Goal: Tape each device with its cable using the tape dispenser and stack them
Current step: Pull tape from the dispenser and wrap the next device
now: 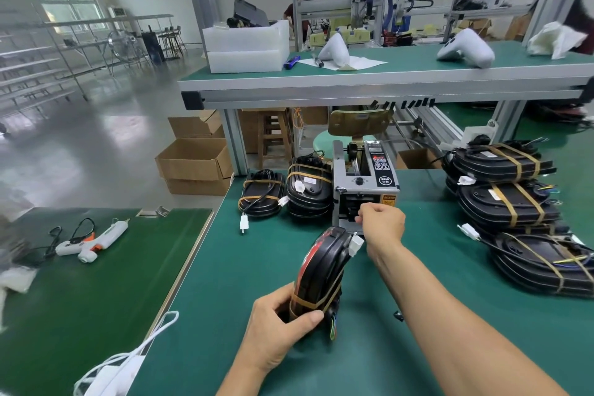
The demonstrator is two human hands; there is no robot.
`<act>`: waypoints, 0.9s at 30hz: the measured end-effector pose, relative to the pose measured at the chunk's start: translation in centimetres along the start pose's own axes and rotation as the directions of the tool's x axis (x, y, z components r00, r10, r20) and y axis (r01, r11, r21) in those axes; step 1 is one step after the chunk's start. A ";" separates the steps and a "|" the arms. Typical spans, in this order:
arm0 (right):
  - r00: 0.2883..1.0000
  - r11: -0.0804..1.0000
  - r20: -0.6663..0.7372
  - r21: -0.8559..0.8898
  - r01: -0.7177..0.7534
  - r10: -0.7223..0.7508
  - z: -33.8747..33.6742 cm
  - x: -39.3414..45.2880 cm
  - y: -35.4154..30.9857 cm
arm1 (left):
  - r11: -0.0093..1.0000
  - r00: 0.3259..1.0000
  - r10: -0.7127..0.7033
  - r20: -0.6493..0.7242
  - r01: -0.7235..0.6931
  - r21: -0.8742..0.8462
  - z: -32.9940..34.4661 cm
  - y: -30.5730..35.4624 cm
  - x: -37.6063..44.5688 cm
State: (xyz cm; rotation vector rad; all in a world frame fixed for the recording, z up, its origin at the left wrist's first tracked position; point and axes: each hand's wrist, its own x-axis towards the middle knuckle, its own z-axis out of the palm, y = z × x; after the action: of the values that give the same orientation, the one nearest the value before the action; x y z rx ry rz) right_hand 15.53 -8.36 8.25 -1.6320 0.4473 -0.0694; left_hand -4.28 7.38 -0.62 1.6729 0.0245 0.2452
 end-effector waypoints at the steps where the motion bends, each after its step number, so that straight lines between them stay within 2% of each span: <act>1: 0.999 0.998 -0.011 0.045 -0.042 0.042 0.2 0.2 -0.1 | 1.000 1.000 0.001 0.003 -0.001 -0.005 0.0 0.1 0.0; 6: 0.991 0.982 -0.042 0.144 -0.120 0.128 0.8 0.7 -0.4 | 1.000 1.000 0.003 0.006 -0.003 -0.012 0.1 0.4 -0.1; 17: 0.987 0.973 -0.057 0.182 -0.140 0.152 0.6 -0.3 -0.7 | 1.000 1.000 -0.003 0.009 0.003 0.004 0.1 0.5 -0.1; 20: 0.991 0.973 0.101 0.205 -0.103 0.083 -0.9 -1.4 -0.2 | 1.000 1.000 -0.010 0.009 0.010 -0.009 0.1 0.4 -0.2; 23: 0.957 0.976 0.275 0.215 0.033 -0.093 -3.8 -3.5 -0.6 | 1.000 1.000 0.000 0.012 0.000 -0.018 0.2 0.5 -0.2; 25: 0.867 0.964 0.460 0.256 0.077 -0.192 -5.9 -5.3 -1.6 | 1.000 1.000 0.009 0.008 -0.009 -0.022 0.3 0.6 -0.2; 27: 0.734 0.972 0.653 0.229 0.045 -0.187 -7.3 -6.9 -2.6 | 1.000 1.000 0.018 0.010 -0.018 -0.025 0.3 0.9 -0.3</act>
State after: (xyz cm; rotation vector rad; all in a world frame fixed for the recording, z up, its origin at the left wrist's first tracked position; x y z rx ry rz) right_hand 7.59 -12.89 13.16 -1.3664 -0.2247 0.3702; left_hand -4.60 6.93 0.16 1.6506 -0.0012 0.2492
